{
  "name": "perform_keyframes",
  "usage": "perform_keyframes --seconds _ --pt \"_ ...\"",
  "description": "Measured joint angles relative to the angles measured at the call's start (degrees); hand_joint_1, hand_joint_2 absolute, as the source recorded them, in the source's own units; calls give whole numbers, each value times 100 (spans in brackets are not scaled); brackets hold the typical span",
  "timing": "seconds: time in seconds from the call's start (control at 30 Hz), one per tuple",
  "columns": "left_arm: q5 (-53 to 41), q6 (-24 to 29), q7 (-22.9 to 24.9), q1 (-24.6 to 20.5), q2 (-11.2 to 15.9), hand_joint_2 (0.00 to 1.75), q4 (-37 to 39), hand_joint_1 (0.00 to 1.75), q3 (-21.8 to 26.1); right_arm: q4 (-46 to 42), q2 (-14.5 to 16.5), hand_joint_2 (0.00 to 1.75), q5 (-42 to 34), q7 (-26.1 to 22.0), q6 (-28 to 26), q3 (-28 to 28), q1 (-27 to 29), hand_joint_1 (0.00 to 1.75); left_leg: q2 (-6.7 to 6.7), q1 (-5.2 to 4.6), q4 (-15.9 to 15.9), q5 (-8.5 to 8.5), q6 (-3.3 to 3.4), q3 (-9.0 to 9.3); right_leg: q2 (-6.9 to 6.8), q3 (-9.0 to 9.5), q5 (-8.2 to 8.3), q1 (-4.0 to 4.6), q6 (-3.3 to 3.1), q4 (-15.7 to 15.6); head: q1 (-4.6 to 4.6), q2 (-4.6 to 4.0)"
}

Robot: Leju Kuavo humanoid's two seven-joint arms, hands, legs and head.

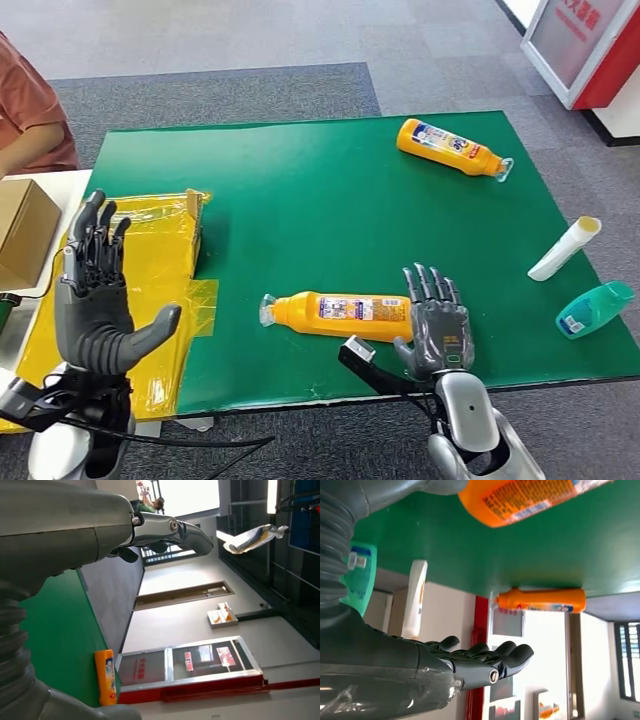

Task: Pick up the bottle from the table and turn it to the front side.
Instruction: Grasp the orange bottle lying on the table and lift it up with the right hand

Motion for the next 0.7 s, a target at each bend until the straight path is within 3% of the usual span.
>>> perform_keyframes --seconds 0.3,0.47,0.7 --pt "11 -95 86 -261 4 175 191 0 -146 326 102 175 319 92 82 134 -359 0 0 0 0 7 0 1 0 1 6 0 2 0 0 0" --pt "19 -125 234 -667 32 175 412 0 -418 1223 347 175 426 81 205 387 -896 0 0 0 0 10 2 1 0 1 7 0 2 1 0 0" --pt "238 -84 244 -786 34 175 494 0 -510 1871 537 175 433 91 230 600 -1236 0 0 0 0 9 2 0 0 1 6 0 2 1 0 0"
